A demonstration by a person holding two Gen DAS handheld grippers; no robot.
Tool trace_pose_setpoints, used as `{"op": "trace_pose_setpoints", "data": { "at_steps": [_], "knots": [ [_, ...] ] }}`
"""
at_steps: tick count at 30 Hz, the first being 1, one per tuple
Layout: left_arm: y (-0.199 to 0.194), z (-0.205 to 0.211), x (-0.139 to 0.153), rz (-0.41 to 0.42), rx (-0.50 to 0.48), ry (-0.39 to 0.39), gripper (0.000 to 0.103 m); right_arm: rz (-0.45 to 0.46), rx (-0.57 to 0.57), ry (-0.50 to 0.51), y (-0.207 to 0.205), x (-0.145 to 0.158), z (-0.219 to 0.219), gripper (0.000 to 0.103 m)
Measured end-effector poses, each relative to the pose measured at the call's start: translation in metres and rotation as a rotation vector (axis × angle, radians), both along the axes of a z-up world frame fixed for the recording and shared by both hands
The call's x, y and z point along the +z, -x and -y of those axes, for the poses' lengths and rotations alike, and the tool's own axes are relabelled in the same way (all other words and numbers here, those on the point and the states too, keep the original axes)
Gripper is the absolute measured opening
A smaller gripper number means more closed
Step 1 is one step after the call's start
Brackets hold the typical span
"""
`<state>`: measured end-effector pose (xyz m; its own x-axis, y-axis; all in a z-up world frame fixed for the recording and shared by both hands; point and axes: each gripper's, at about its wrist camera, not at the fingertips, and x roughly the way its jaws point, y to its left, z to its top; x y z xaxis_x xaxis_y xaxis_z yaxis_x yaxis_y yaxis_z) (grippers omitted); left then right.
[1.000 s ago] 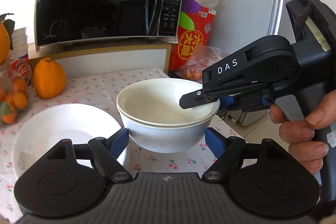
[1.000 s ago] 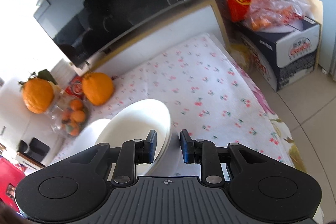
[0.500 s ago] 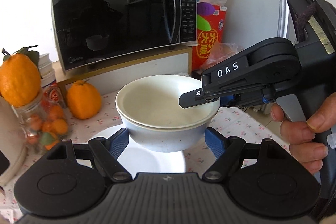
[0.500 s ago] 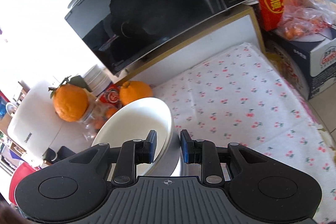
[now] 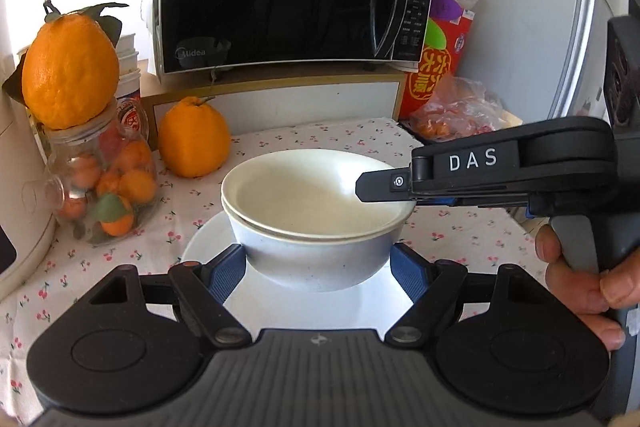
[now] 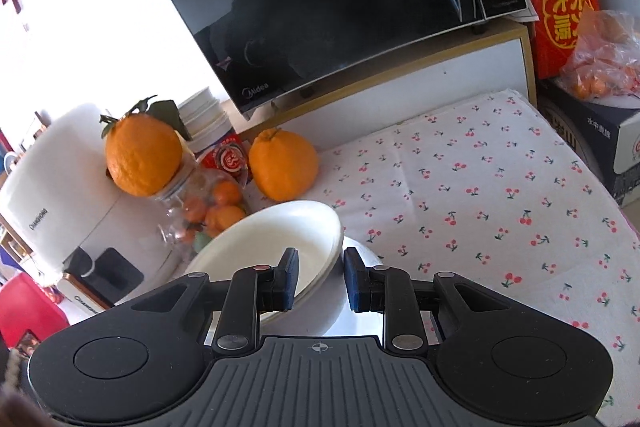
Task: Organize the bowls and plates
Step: 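Lower the bowl stack onto the center of the plate stack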
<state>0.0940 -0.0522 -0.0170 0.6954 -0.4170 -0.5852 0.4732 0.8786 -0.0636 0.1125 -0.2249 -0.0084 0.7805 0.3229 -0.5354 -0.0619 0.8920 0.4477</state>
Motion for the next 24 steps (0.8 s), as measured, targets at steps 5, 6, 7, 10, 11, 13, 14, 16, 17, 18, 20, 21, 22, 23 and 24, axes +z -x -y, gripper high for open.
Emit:
{"op": "trace_pose_setpoints", "data": {
  "at_steps": [5,6,7,10,11,13,14,16,17,18,20,21,22,23,24],
  "knots": [
    [-0.005,-0.005,-0.010,-0.004,-0.011,-0.019,0.077,-0.010,0.000,0.025,-0.005,-0.009,-0.010,0.024],
    [-0.007,-0.005,-0.012,-0.007,-0.014,-0.022,0.077,-0.014,0.001,0.033,-0.007,-0.011,-0.012,0.024],
    [-0.007,-0.006,-0.014,-0.009,-0.014,-0.024,0.077,-0.017,0.002,0.038,-0.007,-0.013,-0.013,0.024],
    [-0.009,-0.008,-0.019,-0.028,-0.012,-0.025,0.076,-0.025,0.010,0.054,-0.008,-0.017,-0.017,0.024],
    [-0.010,-0.008,-0.020,-0.031,-0.015,-0.035,0.076,-0.021,0.015,0.061,-0.008,-0.018,-0.019,0.024],
    [-0.010,-0.006,-0.021,-0.043,-0.019,-0.053,0.076,-0.028,0.023,0.086,-0.008,-0.017,-0.022,0.024],
    [-0.010,-0.005,-0.022,-0.046,-0.022,-0.060,0.076,-0.037,0.024,0.098,-0.008,-0.017,-0.024,0.024],
    [-0.008,-0.004,-0.022,-0.044,-0.026,-0.077,0.076,-0.051,0.024,0.107,-0.007,-0.018,-0.025,0.024],
    [-0.008,-0.003,-0.022,-0.044,-0.027,-0.082,0.076,-0.058,0.025,0.104,-0.007,-0.018,-0.025,0.024],
    [-0.007,-0.003,-0.022,-0.047,-0.028,-0.083,0.076,-0.063,0.025,0.098,-0.007,-0.019,-0.024,0.024],
    [-0.008,-0.004,-0.022,-0.056,-0.027,-0.076,0.075,-0.071,0.027,0.086,-0.007,-0.019,-0.021,0.024],
    [-0.008,-0.005,-0.022,-0.061,-0.028,-0.074,0.075,-0.076,0.028,0.080,-0.007,-0.019,-0.021,0.024],
    [-0.008,-0.005,-0.022,-0.064,-0.029,-0.073,0.074,-0.080,0.029,0.076,-0.006,-0.019,-0.020,0.024],
    [-0.008,-0.006,-0.022,-0.068,-0.029,-0.071,0.074,-0.083,0.030,0.074,-0.006,-0.019,-0.020,0.024],
    [-0.008,-0.006,-0.022,-0.074,-0.029,-0.068,0.072,-0.086,0.032,0.073,-0.005,-0.018,-0.020,0.024]
  ]
}}
